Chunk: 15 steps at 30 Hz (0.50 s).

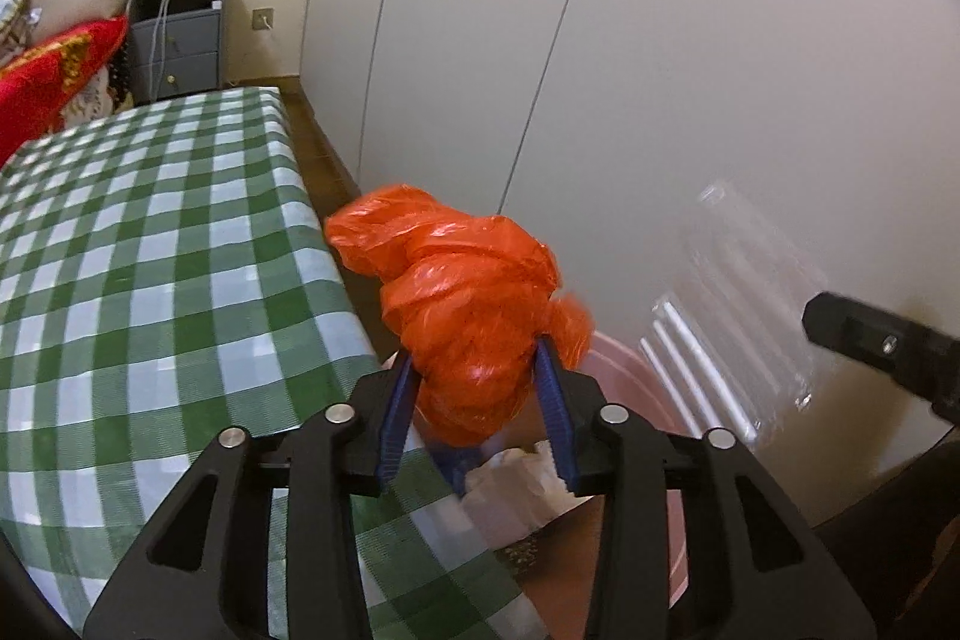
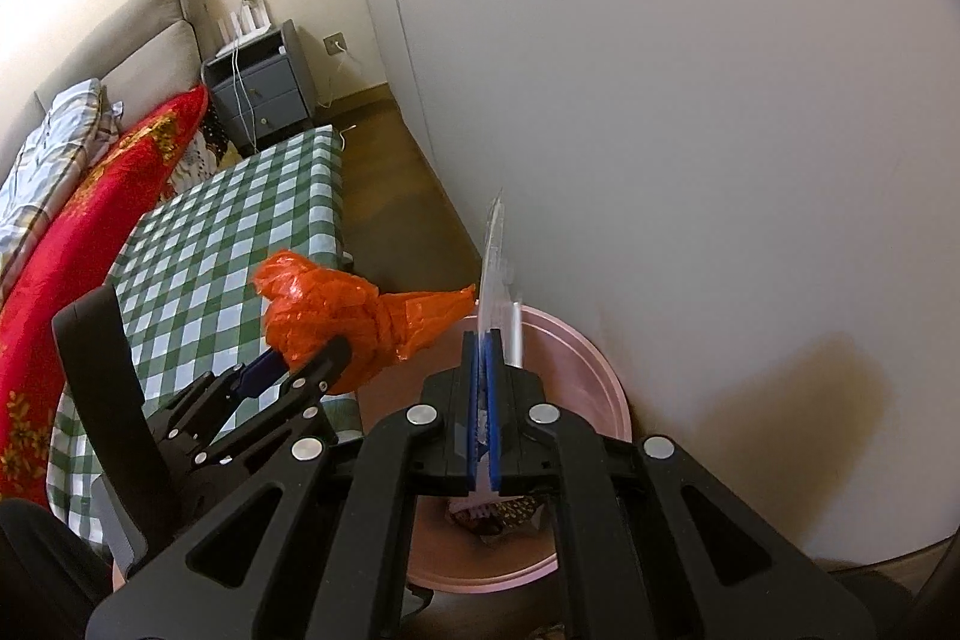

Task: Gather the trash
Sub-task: 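Open both grippers to drop the orange bag and straw pack into the bin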

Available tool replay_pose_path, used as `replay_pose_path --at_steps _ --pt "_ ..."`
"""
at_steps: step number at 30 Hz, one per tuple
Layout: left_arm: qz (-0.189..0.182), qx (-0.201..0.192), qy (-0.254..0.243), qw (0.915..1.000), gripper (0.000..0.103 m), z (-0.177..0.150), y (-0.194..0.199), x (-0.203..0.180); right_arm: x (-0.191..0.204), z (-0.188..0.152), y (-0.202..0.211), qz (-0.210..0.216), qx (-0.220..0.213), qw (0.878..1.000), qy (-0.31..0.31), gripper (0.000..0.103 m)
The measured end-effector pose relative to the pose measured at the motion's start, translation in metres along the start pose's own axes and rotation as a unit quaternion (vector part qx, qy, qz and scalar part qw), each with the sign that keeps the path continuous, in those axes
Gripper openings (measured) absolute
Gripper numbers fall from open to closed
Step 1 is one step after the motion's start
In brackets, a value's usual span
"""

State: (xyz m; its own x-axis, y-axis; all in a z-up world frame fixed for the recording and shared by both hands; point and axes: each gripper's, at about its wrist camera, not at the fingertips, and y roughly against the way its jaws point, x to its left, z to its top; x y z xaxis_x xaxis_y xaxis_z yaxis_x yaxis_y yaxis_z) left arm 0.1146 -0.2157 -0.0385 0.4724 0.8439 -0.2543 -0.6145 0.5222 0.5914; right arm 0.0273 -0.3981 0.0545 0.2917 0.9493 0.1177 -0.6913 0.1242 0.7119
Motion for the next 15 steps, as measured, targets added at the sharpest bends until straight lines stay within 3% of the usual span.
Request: replay_pose_path --at_steps 2,4,6,12,15 --pt "-0.021 0.001 0.014 0.9997 0.053 0.003 -0.001 0.005 -0.003 0.000 -0.002 -0.003 0.005 1.000 -0.007 0.012" --pt "-0.025 -0.002 0.030 0.9992 0.053 0.004 0.001 0.009 -0.004 -0.001 -0.002 -0.009 0.005 1.000 -0.010 0.037" --pt "-0.026 -0.005 0.041 0.9988 0.053 0.004 0.003 0.012 -0.004 -0.001 0.001 -0.015 -0.001 1.000 -0.010 0.048" --pt "-0.014 -0.023 0.042 0.9988 0.055 0.002 0.027 0.016 -0.005 -0.001 0.008 -0.021 -0.013 1.000 -0.015 0.063" --pt "-0.003 -0.042 0.042 0.9982 0.065 0.005 0.048 0.021 -0.004 -0.001 0.019 -0.013 -0.035 0.999 -0.014 0.073"
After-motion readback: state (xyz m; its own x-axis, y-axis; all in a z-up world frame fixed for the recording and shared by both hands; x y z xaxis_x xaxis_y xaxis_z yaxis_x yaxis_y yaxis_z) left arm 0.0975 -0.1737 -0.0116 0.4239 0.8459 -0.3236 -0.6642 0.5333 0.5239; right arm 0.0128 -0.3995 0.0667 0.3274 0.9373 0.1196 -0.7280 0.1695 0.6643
